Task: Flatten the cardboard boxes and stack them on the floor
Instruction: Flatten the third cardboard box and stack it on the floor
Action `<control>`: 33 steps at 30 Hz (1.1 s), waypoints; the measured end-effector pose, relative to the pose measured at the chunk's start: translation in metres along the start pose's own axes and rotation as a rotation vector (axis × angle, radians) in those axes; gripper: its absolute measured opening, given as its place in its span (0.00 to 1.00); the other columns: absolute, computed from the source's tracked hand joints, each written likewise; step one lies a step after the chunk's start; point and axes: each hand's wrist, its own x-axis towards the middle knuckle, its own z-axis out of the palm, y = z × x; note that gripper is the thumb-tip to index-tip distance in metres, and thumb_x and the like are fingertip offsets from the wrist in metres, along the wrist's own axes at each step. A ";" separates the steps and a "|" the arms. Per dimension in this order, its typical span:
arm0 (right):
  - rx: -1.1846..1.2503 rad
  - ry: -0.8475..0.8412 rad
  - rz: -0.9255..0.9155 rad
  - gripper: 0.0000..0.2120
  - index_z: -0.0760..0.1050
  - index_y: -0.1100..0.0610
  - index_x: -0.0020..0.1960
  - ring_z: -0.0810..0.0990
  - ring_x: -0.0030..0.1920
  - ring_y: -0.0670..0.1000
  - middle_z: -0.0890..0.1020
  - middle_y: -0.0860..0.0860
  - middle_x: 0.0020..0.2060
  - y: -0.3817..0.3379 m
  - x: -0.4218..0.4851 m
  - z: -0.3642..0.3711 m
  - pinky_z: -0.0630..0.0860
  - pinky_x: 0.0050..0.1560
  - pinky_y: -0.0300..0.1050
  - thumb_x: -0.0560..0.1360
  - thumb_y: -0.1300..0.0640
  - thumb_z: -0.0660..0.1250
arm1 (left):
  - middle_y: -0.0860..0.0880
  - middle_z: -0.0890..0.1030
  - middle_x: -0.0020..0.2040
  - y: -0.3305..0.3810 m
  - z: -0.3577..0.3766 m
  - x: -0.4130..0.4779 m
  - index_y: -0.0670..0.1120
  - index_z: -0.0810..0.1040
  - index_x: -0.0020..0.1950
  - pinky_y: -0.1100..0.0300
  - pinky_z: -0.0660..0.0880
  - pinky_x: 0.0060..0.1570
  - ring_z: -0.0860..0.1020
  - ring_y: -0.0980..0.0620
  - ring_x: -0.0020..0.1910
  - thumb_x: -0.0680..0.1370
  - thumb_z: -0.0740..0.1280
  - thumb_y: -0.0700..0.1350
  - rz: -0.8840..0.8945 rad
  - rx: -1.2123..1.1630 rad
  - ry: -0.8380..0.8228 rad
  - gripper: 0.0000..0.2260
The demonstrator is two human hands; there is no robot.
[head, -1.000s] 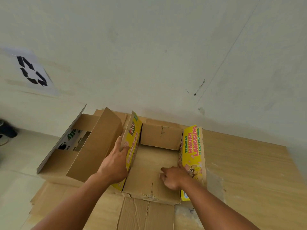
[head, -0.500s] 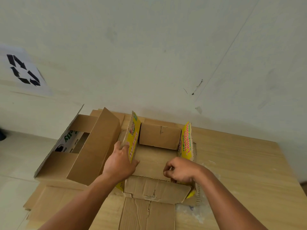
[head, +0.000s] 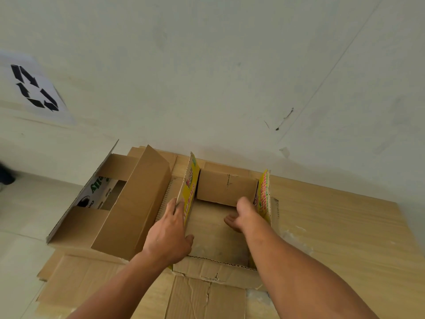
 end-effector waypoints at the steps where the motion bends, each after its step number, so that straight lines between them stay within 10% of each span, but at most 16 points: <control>1: 0.068 0.028 0.017 0.24 0.62 0.60 0.75 0.69 0.70 0.63 0.67 0.63 0.71 0.001 0.004 0.002 0.70 0.69 0.60 0.80 0.56 0.54 | 0.50 0.50 0.80 0.000 0.000 0.000 0.48 0.49 0.81 0.55 0.74 0.64 0.69 0.47 0.72 0.75 0.71 0.55 0.000 0.000 -0.003 0.42; 5: 0.306 0.045 0.024 0.27 0.59 0.56 0.77 0.60 0.76 0.62 0.60 0.58 0.77 0.001 0.018 0.011 0.62 0.74 0.61 0.78 0.58 0.55 | 0.51 0.49 0.80 -0.001 0.002 0.000 0.47 0.48 0.80 0.55 0.77 0.61 0.71 0.47 0.70 0.75 0.71 0.54 0.023 0.017 0.000 0.43; 10: 0.341 0.033 -0.031 0.19 0.69 0.60 0.67 0.72 0.67 0.59 0.73 0.59 0.66 -0.006 0.017 0.007 0.68 0.71 0.54 0.77 0.58 0.61 | 0.51 0.49 0.80 -0.001 0.002 0.000 0.48 0.48 0.80 0.55 0.78 0.57 0.74 0.47 0.68 0.75 0.71 0.54 0.042 0.045 -0.009 0.43; 16: 0.167 -0.012 -0.235 0.13 0.71 0.55 0.61 0.76 0.59 0.59 0.76 0.59 0.61 -0.015 -0.005 0.006 0.78 0.48 0.50 0.76 0.63 0.61 | 0.53 0.48 0.81 0.003 0.000 0.000 0.52 0.40 0.80 0.59 0.80 0.51 0.77 0.49 0.62 0.75 0.72 0.53 0.094 0.039 -0.043 0.48; 19: 0.069 -0.068 -0.404 0.15 0.72 0.56 0.61 0.75 0.61 0.57 0.74 0.58 0.63 -0.033 -0.014 0.000 0.78 0.56 0.52 0.77 0.67 0.58 | 0.54 0.47 0.81 0.002 0.000 0.000 0.53 0.38 0.80 0.60 0.80 0.51 0.78 0.51 0.60 0.75 0.72 0.53 0.127 0.049 -0.069 0.48; 23: -0.213 -0.135 -0.553 0.30 0.56 0.54 0.79 0.68 0.72 0.57 0.64 0.55 0.75 -0.066 -0.028 -0.014 0.69 0.71 0.57 0.79 0.66 0.60 | 0.55 0.46 0.81 0.002 -0.001 0.002 0.53 0.39 0.81 0.59 0.80 0.54 0.77 0.50 0.63 0.75 0.71 0.53 0.143 0.071 -0.079 0.47; 33: -1.331 0.179 -1.026 0.32 0.57 0.50 0.79 0.54 0.79 0.54 0.57 0.53 0.79 -0.071 -0.036 -0.071 0.56 0.77 0.53 0.78 0.52 0.64 | 0.57 0.47 0.81 0.003 -0.004 0.006 0.56 0.43 0.81 0.57 0.79 0.57 0.75 0.49 0.67 0.74 0.69 0.42 0.203 0.058 -0.152 0.45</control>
